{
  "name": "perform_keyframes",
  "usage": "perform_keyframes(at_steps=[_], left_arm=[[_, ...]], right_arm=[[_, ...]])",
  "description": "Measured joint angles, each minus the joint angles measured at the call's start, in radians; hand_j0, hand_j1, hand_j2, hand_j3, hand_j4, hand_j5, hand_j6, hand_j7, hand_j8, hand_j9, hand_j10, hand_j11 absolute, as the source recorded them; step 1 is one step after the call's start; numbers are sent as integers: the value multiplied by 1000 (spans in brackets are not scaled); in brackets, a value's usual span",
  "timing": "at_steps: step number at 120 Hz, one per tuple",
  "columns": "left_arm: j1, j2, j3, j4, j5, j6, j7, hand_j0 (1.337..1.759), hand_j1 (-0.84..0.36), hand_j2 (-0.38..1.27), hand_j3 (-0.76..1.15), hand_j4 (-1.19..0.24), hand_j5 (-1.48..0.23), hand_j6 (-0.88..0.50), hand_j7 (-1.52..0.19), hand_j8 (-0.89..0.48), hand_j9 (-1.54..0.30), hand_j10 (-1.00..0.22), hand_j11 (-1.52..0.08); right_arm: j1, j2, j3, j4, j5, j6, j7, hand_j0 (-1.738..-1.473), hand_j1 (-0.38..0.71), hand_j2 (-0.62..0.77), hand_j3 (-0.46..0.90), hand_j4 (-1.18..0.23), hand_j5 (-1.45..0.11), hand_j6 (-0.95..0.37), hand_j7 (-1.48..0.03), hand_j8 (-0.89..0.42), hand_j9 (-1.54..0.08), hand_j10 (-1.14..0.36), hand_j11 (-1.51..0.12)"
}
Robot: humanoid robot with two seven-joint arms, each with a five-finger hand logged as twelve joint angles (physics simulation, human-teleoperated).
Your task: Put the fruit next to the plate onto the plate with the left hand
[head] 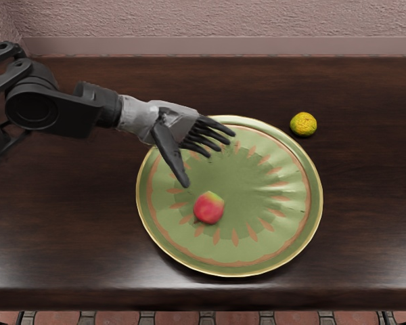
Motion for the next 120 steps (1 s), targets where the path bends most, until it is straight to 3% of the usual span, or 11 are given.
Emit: perform_keyframes(at_steps=[15,26,39,63,86,120], left_arm=[[9,98,-50,0,-135,-22,0,1658,279,48,0,-69,-101,-49,-98,-40,-96,-39,-94],[109,190,-64,1,-206,-27,0,1658,302,31,0,-45,-67,-33,-65,-27,-63,-26,-62],[200,409,-71,2,-333,-30,0,1658,320,19,0,-28,-41,-20,-40,-17,-39,-16,-39],[250,543,-73,8,-451,-31,0,1658,335,7,0,-11,-18,-8,-18,-7,-18,-7,-17],[263,569,-71,10,-474,-32,0,1658,342,3,0,-4,-9,-2,-9,-2,-9,-3,-9],[243,577,-73,126,-474,-32,0,1658,345,0,0,-1,-4,0,-4,0,-4,-1,-4]], right_arm=[[0,0,0,0,0,0,0,-1658,-331,-3,0,-15,-20,-15,-20,-15,-20,-15,-20],[0,0,0,0,0,0,0,-1658,-331,-3,0,-15,-20,-15,-20,-15,-20,-15,-20],[0,0,0,0,0,0,0,-1658,-331,-3,0,-15,-20,-15,-20,-15,-20,-15,-20],[0,0,0,0,0,0,0,-1658,-331,-3,0,-15,-20,-15,-20,-15,-20,-15,-20],[0,0,0,0,0,0,0,-1658,-331,-3,0,-15,-20,-15,-20,-15,-20,-15,-20],[0,0,-1,0,0,0,0,-1658,-331,-3,0,-15,-20,-15,-20,-15,-20,-15,-20]])
